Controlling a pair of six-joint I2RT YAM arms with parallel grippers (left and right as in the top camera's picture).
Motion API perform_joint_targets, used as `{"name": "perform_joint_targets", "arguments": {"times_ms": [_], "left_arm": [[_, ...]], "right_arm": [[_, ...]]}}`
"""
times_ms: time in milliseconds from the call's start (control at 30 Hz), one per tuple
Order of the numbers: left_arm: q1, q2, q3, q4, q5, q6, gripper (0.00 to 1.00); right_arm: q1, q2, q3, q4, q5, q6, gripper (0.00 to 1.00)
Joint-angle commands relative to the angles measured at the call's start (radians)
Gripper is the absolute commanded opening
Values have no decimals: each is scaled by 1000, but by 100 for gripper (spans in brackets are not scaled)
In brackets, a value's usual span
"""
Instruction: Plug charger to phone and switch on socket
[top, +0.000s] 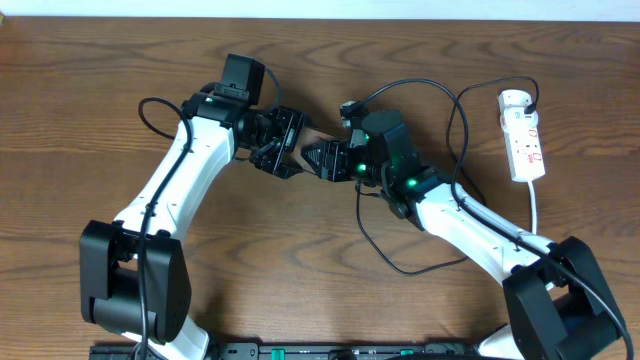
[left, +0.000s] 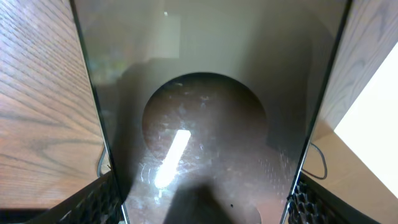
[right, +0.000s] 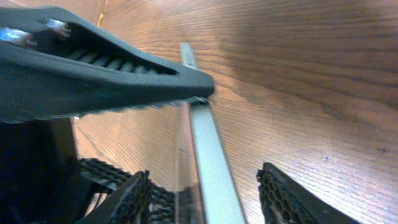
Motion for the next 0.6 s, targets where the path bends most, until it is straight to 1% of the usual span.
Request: {"name": "perform_joint_targets", "arguments": {"times_ms": [0, 133, 333, 433, 567], "left_arm": [[-5, -8, 2, 2, 18, 21, 7], [-4, -8, 2, 2, 18, 21, 7], [-4, -8, 2, 2, 18, 21, 7], [-4, -8, 2, 2, 18, 21, 7], [-4, -8, 2, 2, 18, 21, 7]], "right_arm": [[6, 12, 16, 4, 10, 12, 49], [8, 12, 16, 15, 10, 13, 38], [31, 12, 16, 60, 3, 19, 27], [43, 12, 16, 71, 3, 19, 20], [45, 12, 16, 75, 3, 26, 8]]}}
